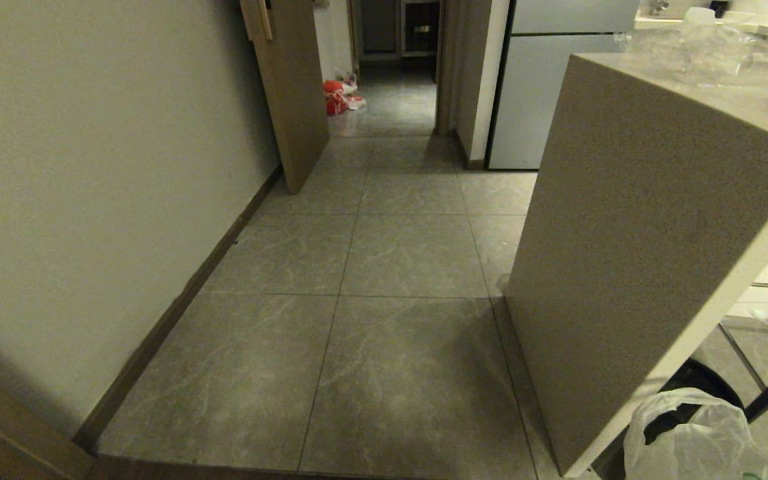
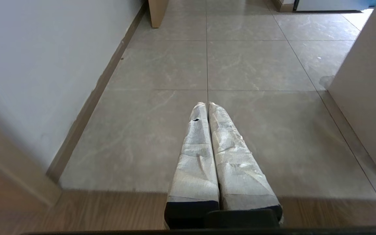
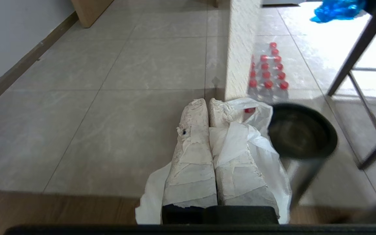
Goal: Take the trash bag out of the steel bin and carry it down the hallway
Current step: Put the trash bag at the door
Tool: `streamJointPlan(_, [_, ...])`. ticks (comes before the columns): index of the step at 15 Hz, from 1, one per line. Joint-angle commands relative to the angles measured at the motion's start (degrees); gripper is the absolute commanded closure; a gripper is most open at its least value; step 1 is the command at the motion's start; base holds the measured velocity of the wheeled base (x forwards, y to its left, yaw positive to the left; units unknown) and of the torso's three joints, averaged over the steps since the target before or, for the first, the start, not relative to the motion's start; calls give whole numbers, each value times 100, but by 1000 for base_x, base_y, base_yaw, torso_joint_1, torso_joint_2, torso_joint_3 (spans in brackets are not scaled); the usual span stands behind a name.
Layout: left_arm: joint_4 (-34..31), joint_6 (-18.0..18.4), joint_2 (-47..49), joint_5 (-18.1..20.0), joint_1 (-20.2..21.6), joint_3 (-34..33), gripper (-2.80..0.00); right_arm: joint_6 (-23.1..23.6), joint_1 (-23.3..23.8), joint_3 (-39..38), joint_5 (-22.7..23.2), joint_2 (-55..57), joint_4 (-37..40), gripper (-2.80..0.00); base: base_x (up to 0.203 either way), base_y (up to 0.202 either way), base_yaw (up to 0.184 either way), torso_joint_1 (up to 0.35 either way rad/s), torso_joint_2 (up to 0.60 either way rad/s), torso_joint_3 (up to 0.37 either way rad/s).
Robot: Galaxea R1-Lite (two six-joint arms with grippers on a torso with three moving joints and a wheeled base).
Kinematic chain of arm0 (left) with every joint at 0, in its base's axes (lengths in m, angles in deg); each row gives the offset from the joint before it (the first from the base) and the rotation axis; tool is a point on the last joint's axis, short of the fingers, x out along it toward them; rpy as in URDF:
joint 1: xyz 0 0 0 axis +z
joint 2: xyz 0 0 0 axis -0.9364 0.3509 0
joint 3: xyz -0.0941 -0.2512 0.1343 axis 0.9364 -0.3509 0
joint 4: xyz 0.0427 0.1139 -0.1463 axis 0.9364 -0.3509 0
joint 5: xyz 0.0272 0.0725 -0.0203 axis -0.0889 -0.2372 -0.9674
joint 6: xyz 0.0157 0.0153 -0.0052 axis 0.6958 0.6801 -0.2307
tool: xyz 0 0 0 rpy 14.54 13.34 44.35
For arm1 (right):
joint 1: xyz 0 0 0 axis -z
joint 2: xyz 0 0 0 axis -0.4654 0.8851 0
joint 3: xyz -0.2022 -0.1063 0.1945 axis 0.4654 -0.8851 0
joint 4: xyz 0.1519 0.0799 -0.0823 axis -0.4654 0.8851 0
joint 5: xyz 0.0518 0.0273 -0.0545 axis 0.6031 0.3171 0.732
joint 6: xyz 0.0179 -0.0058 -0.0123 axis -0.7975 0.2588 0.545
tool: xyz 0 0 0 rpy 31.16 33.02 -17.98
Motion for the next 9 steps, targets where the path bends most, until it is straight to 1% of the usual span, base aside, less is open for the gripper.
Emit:
streamJointPlan(1, [2,-2,0,-2,3,-9,0,-2,-2,-18,-2,-1,0,0,185,0,-2,2,0,0])
streamJointPlan(8, [2,-10,0,-2,3,-9,0,-2,-2,-18,-2,-1,0,0,191,5,2,1,2,2])
streamJointPlan(9, [11,-10,0,-2,3,-9,0,-2,-2,-18,7,-1,0,0,84,42,12,2,-2,2])
